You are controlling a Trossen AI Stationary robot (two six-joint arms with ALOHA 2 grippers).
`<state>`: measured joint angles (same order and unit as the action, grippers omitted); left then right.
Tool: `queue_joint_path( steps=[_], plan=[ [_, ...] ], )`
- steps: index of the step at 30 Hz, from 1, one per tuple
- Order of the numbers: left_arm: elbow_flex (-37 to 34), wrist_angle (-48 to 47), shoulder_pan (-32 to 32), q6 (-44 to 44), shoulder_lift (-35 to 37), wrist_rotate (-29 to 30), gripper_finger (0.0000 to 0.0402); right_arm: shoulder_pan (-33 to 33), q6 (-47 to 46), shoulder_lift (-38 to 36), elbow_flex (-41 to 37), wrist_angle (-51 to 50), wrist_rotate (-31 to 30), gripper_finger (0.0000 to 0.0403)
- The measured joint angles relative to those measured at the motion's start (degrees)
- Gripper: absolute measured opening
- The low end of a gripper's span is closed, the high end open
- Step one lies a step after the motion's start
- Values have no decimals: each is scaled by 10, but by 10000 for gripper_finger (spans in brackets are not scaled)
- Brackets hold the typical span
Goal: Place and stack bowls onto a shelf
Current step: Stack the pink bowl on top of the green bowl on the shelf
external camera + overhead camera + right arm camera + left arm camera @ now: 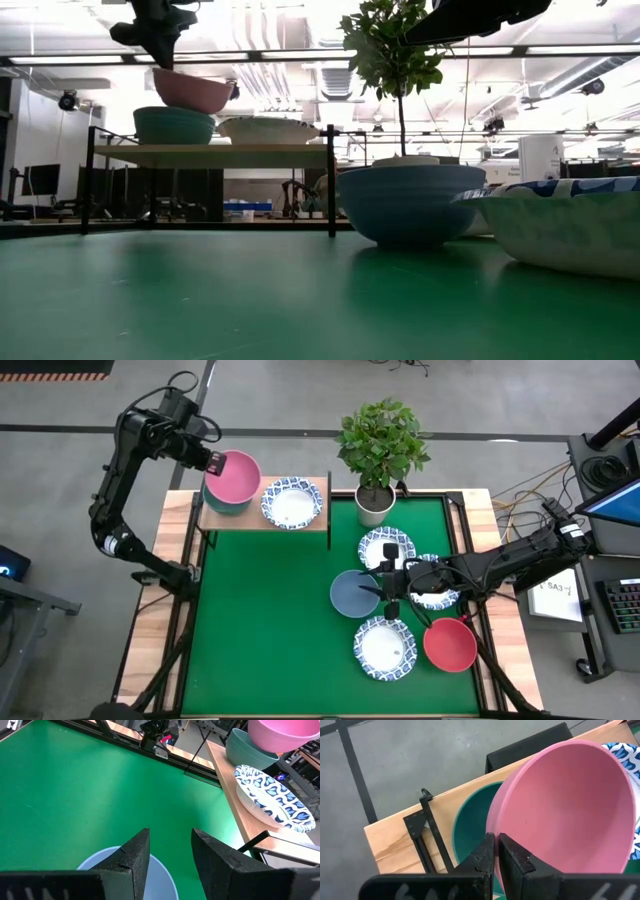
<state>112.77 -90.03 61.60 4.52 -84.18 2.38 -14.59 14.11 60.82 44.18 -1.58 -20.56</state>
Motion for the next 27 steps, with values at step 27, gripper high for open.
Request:
queue_joint_path(
  steps=[27],
  plan=[
    [0, 0, -7, 25, -21, 44, 1, 0, 0, 0, 0, 0, 0, 134]
  ],
)
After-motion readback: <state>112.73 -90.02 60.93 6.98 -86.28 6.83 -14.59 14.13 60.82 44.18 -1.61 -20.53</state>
